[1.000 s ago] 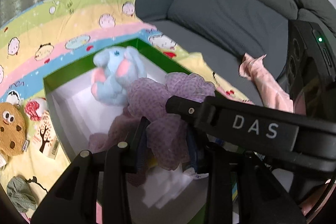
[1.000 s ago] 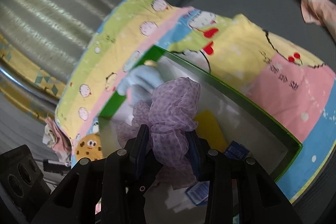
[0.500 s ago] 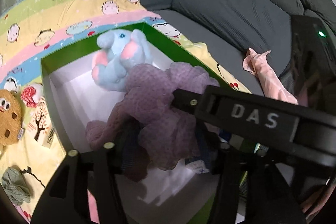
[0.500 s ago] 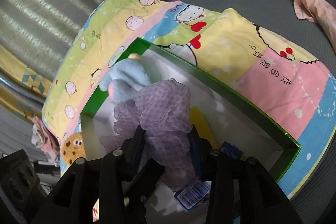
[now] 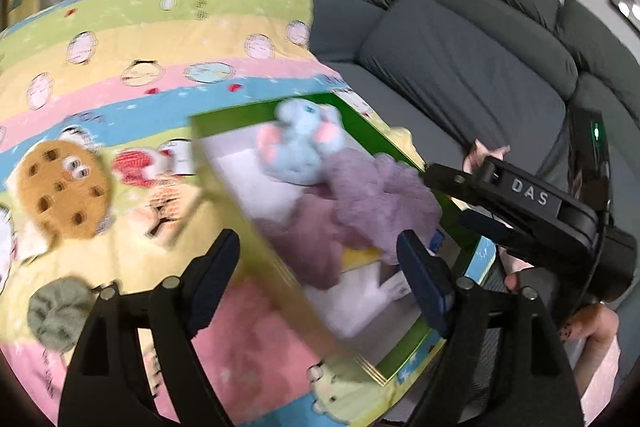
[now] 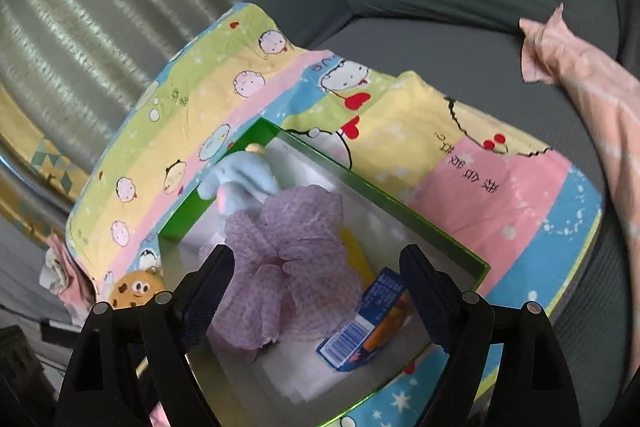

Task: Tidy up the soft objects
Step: 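Move the right gripper to the brown cookie plush and grasp it, then lift the brown cookie plush with the right gripper off the duvet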

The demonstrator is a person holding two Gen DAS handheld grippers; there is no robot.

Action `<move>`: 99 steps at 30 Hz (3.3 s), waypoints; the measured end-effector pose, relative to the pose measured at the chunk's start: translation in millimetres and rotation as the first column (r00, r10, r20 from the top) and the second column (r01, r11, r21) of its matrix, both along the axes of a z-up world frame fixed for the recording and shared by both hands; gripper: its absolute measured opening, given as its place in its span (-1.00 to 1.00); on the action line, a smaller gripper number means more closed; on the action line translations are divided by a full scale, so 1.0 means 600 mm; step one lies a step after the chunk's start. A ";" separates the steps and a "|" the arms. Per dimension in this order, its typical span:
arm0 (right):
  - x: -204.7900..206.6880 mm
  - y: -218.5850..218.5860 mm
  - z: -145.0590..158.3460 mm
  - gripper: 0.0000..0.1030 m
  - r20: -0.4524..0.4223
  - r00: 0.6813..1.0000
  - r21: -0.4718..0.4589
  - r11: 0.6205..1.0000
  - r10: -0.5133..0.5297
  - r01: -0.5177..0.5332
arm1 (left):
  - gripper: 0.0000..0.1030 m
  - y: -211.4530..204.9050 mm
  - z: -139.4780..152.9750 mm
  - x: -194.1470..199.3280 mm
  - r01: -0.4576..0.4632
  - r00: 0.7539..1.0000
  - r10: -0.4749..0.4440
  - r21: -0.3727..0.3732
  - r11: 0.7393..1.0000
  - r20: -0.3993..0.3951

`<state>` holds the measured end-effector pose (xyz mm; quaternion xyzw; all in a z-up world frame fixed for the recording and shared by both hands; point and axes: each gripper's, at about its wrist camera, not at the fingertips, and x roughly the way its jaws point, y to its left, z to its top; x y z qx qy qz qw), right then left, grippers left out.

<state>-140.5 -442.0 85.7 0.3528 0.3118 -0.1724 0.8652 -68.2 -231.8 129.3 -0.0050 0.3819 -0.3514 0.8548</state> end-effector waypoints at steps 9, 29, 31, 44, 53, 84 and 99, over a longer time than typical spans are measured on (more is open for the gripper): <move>-0.003 0.067 0.052 0.84 0.025 0.999 -0.142 0.989 0.040 -0.036 | 0.75 0.180 0.027 -0.012 -0.202 0.979 0.204 -0.065 0.977 0.029; 0.164 0.379 0.049 0.85 0.070 0.861 -0.163 0.857 0.504 -0.488 | 0.75 0.493 -0.107 0.026 -0.702 0.710 0.703 0.048 0.711 -0.037; 0.200 0.412 0.040 0.85 0.056 0.844 -0.145 0.840 0.534 -0.522 | 0.75 0.504 -0.110 0.029 -0.712 0.699 0.714 0.057 0.700 -0.036; 0.394 0.545 -0.045 0.11 -0.212 0.826 -0.221 0.797 0.523 -0.562 | 0.75 0.568 -0.102 0.038 -0.741 0.669 0.736 -0.013 0.671 -0.108; 0.377 0.535 -0.017 -0.55 -0.196 0.867 -0.333 0.800 0.459 -0.499 | 0.75 0.575 -0.097 0.035 -0.738 0.673 0.730 -0.036 0.674 -0.122; 0.186 0.567 -0.087 0.27 -0.207 0.670 0.058 0.692 0.713 -0.719 | 0.75 0.598 -0.112 -0.004 -0.675 0.722 0.662 0.005 0.738 -0.199; 0.208 0.594 -0.049 0.07 -0.116 0.589 -0.099 0.581 0.800 -0.808 | 0.67 0.509 -0.168 0.013 -0.539 0.767 0.504 0.028 0.842 -0.396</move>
